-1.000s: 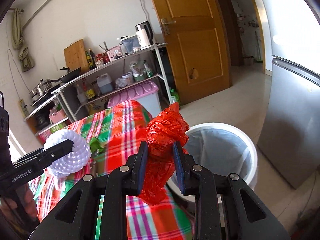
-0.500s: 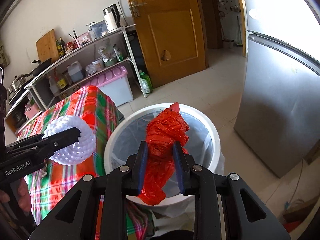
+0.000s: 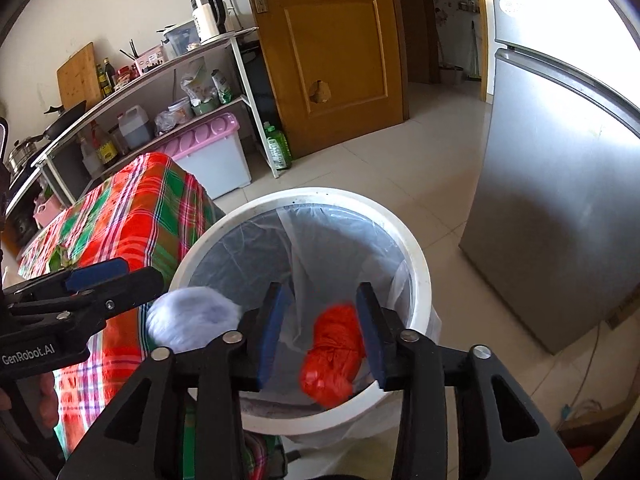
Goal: Collect trash
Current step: 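Carry both items to the white bin and release them inside, then move both tools back over the table toward the remaining trash, then grasp the brown coffee packet with the right tool while the left tool grasps the plastic cup, then carry the packet and cup to the bin and release them inside, then move both tools back over the table, then grasp the second white foam net with the right tool and lift it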
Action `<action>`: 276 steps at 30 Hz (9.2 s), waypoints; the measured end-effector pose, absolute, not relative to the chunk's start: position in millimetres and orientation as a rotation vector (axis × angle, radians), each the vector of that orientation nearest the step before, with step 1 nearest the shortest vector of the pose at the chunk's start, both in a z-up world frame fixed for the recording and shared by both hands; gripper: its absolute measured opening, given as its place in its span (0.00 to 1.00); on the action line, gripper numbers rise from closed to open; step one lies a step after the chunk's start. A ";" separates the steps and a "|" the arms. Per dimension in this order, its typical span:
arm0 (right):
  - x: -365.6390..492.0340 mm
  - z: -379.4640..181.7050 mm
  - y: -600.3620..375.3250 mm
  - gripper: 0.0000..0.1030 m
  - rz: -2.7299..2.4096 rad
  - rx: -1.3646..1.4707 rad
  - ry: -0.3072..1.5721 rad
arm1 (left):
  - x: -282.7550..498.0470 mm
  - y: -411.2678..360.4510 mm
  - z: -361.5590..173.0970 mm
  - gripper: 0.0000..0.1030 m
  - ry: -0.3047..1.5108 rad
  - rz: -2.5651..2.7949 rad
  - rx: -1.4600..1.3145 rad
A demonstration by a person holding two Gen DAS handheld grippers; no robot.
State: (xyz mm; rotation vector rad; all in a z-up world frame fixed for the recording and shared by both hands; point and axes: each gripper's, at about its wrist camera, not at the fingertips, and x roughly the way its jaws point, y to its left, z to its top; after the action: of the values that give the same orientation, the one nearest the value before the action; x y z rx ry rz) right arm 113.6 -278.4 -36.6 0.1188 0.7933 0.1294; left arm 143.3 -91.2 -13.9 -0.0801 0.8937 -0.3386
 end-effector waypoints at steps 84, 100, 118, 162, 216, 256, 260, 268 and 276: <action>79.8 -52.6 23.3 0.23 0.574 -0.220 0.876 | -12.1 256.6 -36.6 0.85 0.799 0.257 -0.319; 77.5 -52.1 20.3 0.23 0.574 -0.205 0.873 | -6.4 254.2 -39.7 0.51 0.812 0.242 -0.297; 67.8 -42.5 12.5 0.21 0.587 -0.180 0.834 | -20.4 243.1 -19.5 0.51 0.761 0.225 -0.276; 44.7 19.3 -160.3 0.21 0.322 0.003 0.681 | 33.6 60.0 52.4 0.51 0.642 -0.175 -0.108; 110.0 -40.6 -280.3 0.40 0.114 0.052 0.851 | 119.1 -82.8 3.7 0.72 0.833 -0.346 -0.037; 41.1 -2.0 -73.5 0.45 0.567 -0.039 0.731 | -43.9 178.0 20.3 0.81 0.660 0.167 -0.256; 38.7 -6.4 -50.5 0.46 0.607 -0.066 0.743 | -53.4 196.2 11.9 0.81 0.667 0.192 -0.282; 35.1 -9.6 -2.7 0.48 0.725 -0.050 0.748 | -72.7 228.3 1.7 0.82 0.671 0.250 -0.305; 27.9 -7.7 49.0 0.54 0.849 -0.084 0.733 | -72.9 245.7 -13.4 0.82 0.705 0.250 -0.331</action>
State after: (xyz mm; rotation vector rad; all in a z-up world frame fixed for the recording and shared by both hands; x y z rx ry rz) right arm 27.9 49.0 -7.7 -0.0840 0.7333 0.8494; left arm -72.9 245.7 -13.4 -0.3305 0.7053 0.2501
